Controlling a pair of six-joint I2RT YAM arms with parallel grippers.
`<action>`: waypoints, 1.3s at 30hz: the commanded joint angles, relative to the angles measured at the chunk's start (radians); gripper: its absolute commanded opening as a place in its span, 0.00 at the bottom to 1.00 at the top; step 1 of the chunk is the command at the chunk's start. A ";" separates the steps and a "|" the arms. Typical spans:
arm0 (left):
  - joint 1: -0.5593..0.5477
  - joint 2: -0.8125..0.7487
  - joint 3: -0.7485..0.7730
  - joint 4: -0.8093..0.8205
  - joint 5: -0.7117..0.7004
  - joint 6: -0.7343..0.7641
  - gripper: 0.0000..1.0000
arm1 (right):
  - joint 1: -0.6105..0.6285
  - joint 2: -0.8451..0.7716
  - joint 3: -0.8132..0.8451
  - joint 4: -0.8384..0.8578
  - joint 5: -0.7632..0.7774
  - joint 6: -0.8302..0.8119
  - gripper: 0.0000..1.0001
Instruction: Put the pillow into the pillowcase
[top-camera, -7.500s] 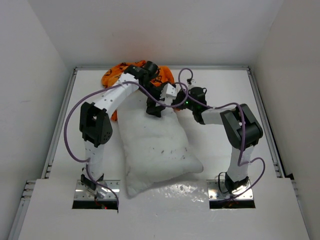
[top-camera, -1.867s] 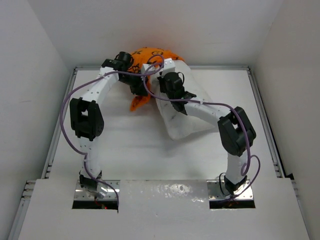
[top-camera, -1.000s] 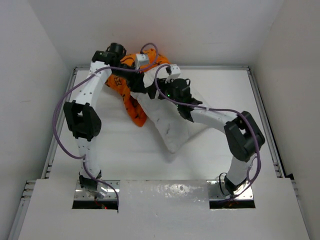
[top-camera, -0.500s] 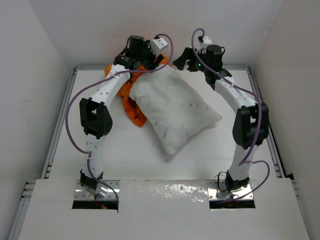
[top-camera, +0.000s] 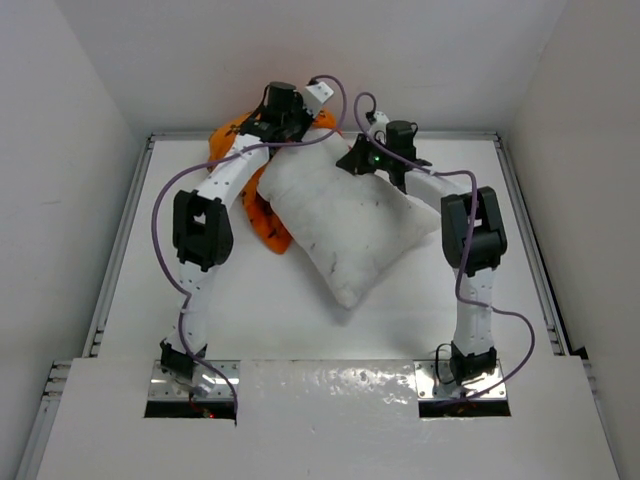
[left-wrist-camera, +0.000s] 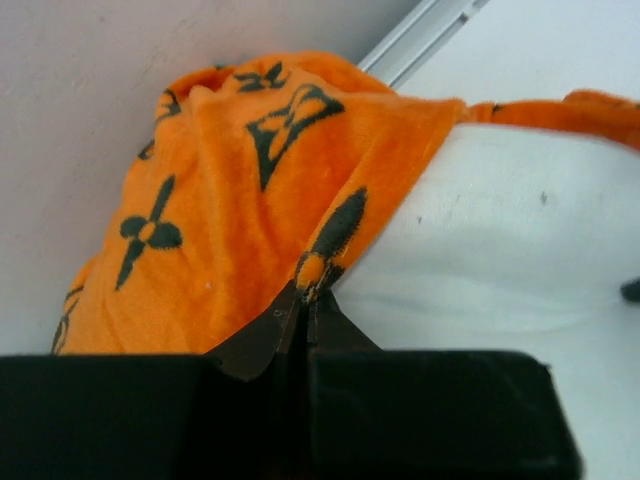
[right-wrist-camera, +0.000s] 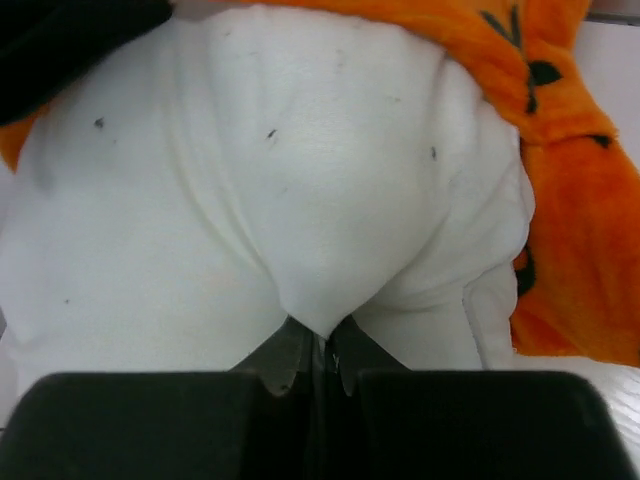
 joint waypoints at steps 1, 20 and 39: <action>0.000 -0.012 0.119 0.025 0.157 -0.087 0.00 | 0.073 -0.080 -0.077 0.103 -0.019 -0.007 0.00; -0.052 -0.073 0.365 -0.795 1.009 0.320 0.00 | 0.216 -0.436 -0.407 0.951 0.683 -0.041 0.00; -0.055 -0.088 0.109 -0.493 0.694 -0.006 0.68 | 0.215 -0.364 -0.552 0.657 1.245 0.073 0.80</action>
